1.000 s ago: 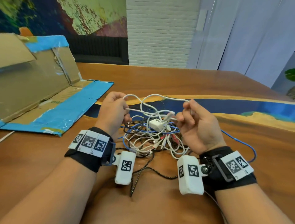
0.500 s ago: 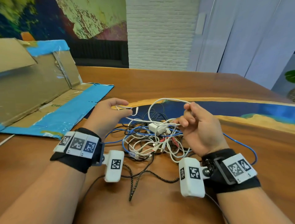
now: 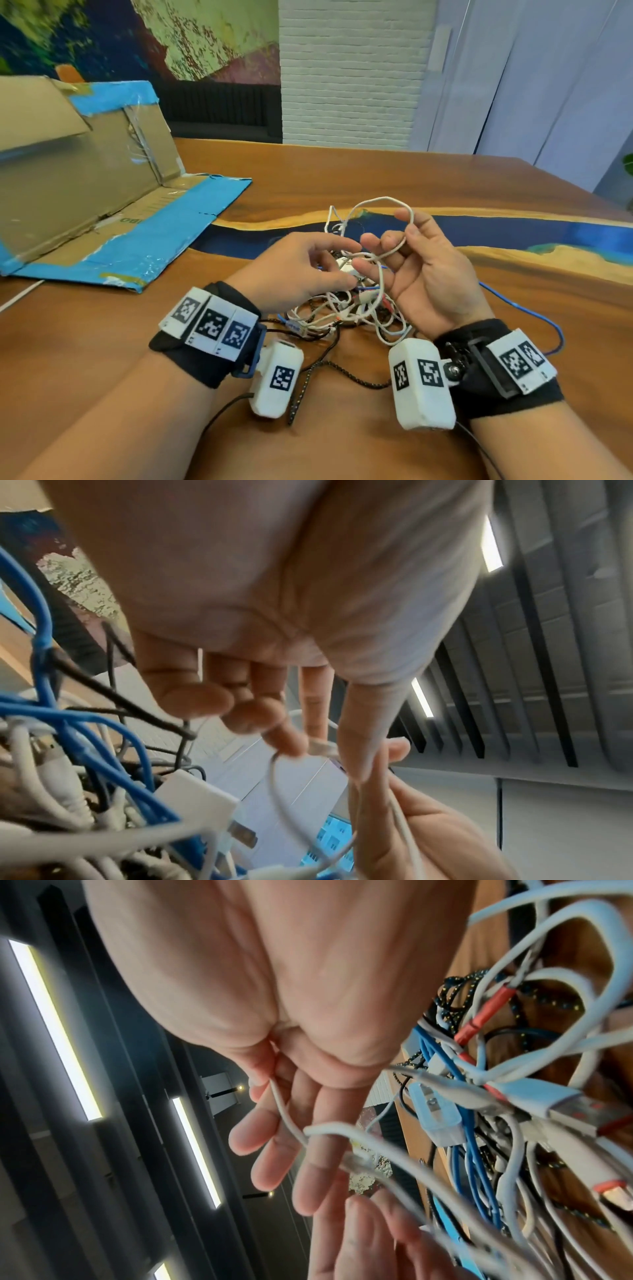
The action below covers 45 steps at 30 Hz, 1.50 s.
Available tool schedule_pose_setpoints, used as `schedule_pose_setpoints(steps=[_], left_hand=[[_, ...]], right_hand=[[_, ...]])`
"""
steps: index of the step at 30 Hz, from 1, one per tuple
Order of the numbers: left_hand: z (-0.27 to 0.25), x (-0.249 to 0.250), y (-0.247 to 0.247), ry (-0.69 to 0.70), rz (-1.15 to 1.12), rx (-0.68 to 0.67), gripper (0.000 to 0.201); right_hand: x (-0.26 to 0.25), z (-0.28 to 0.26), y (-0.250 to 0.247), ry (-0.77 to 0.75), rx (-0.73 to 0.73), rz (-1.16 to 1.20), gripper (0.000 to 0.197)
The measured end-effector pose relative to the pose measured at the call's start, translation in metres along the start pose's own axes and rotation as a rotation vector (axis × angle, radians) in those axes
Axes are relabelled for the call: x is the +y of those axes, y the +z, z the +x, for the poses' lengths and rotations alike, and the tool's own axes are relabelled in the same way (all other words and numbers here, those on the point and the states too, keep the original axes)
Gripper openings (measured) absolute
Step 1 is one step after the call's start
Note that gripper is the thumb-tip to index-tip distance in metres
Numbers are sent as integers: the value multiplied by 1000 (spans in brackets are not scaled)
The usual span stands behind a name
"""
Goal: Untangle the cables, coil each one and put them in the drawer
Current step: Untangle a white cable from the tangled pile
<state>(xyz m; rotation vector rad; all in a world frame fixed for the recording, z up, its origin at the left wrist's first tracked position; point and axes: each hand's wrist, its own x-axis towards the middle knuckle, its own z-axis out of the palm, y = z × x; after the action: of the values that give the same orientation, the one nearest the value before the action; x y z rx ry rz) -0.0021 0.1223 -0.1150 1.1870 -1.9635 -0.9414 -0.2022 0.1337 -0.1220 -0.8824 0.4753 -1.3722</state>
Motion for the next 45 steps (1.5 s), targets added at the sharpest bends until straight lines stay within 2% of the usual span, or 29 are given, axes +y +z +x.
schedule_pose_setpoints(steps=[3,8,11,13,14,17,22,27,29,31,35,37,40,42,45], left_hand=[[3,-2,2,10,13,91,7],[2,-5,-3,38,-35,233,4],[3,-2,-5,1,-247,311,4],[5,-3,-13,-18,-427,412,5],[6,-5,-19,-6,-441,472,5],[7,-11,-35,4,-390,615,10],[11,-17,-34,-9,-324,673,20],[12,-22,-43,-11,-313,826,18],[11,-21,-43,20,-331,827,20],[9,-14,-38,74,-318,784,20],[2,5,-19,208,-372,611,18],[-1,13,-13,226,-354,537,18],[-3,18,-13,239,-285,537,19],[-4,18,-18,256,-224,565,20],[-6,16,-26,268,-129,579,19]], right_hand=[[0,-1,2,25,-6,-10,24],[3,2,4,-19,0,-92,21],[1,6,-2,-17,113,-130,19],[-2,7,-10,-21,189,-178,20],[-5,8,-14,-34,215,-188,22],[-16,12,-23,-85,270,-139,32],[-25,12,-24,-154,299,-73,41],[-34,8,-31,-194,384,-240,39],[-37,8,-33,-180,361,-335,36],[-37,7,-31,-125,279,-358,36],[-28,6,-17,-75,198,-315,36],[-22,5,-12,-40,172,-335,36],[-19,5,-9,25,181,-354,37],[-20,6,-10,-28,267,-357,38],[-20,6,-11,-283,446,-325,38]])
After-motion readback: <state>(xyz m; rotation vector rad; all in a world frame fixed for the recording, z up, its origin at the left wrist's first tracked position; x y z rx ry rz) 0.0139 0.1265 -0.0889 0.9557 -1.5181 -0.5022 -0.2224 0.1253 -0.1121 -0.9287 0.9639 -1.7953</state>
